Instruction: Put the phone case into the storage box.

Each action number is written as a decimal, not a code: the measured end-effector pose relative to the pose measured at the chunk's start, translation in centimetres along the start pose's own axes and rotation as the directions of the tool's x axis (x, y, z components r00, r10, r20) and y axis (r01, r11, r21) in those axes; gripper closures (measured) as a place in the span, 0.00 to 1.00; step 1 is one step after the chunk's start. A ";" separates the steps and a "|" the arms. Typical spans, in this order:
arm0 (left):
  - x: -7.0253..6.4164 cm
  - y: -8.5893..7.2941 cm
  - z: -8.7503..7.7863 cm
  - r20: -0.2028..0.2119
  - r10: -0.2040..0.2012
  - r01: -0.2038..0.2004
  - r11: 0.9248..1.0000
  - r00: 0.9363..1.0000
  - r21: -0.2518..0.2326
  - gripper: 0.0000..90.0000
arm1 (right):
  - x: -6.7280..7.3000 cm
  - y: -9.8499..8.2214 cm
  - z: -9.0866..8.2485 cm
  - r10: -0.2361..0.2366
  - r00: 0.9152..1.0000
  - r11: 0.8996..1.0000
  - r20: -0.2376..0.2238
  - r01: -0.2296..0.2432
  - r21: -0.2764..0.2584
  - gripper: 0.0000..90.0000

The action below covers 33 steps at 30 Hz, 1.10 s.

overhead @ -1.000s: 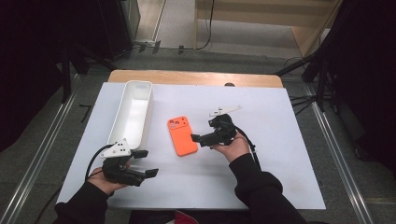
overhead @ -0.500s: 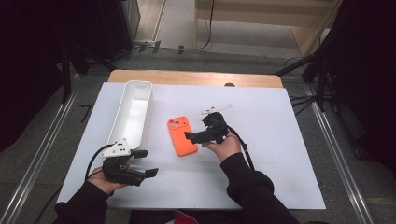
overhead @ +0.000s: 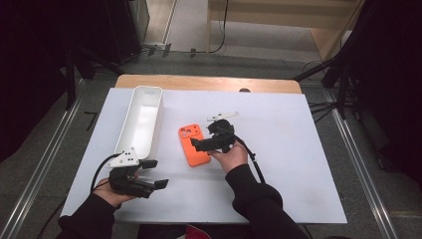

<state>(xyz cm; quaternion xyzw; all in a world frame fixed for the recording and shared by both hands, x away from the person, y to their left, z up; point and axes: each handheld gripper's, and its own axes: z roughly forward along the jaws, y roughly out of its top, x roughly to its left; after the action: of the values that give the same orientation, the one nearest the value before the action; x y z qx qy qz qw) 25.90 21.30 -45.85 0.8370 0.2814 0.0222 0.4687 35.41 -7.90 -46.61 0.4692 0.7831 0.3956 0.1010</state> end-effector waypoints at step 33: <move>0.0 0.0 0.0 0.003 -0.005 0.005 1.000 1.000 0.006 0.20 | 3.0 -0.2 3.3 0.071 0.993 0.997 0.091 -0.071 0.003 0.01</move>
<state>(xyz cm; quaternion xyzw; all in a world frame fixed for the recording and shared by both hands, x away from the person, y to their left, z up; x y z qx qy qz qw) 25.91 21.36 -45.87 0.8377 0.2827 0.0191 0.4669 35.41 -3.71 -48.31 0.5145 0.7617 0.3749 0.1209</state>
